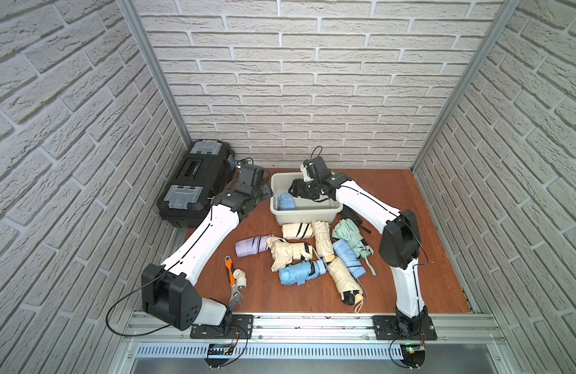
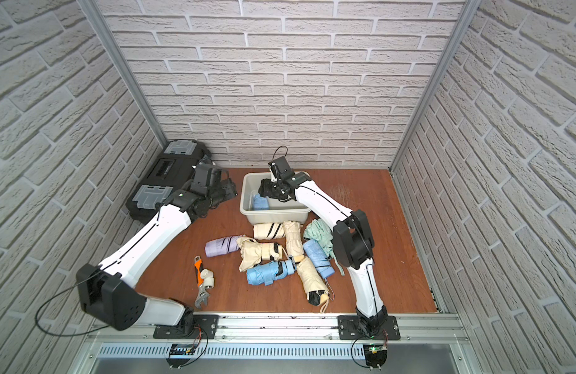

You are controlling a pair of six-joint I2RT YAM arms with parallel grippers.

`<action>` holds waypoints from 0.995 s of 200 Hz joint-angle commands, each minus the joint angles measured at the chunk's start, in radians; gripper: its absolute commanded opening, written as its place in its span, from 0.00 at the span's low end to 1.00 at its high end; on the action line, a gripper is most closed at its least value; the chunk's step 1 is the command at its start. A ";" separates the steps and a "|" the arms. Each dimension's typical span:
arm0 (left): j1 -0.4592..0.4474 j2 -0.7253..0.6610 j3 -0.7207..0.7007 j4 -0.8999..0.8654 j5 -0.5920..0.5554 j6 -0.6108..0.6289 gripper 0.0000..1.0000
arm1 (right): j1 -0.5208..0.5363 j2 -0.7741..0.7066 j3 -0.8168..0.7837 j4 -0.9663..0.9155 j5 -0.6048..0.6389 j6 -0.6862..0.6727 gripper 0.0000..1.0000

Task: Put the umbrella into the storage box
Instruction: Place the umbrella in the storage box, then pick up the umbrella from the center of the board.

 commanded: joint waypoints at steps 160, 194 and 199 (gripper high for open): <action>0.265 -0.245 -0.268 -0.015 0.309 0.888 0.96 | 0.003 -0.635 -0.545 0.180 0.139 -0.198 0.65; 0.264 -0.249 -0.308 -0.074 0.395 1.136 0.98 | 0.004 -0.731 -0.685 0.277 0.191 -0.265 0.70; 0.264 -0.247 -0.312 -0.086 0.402 1.172 0.98 | 0.005 -0.738 -0.699 0.283 0.199 -0.280 0.70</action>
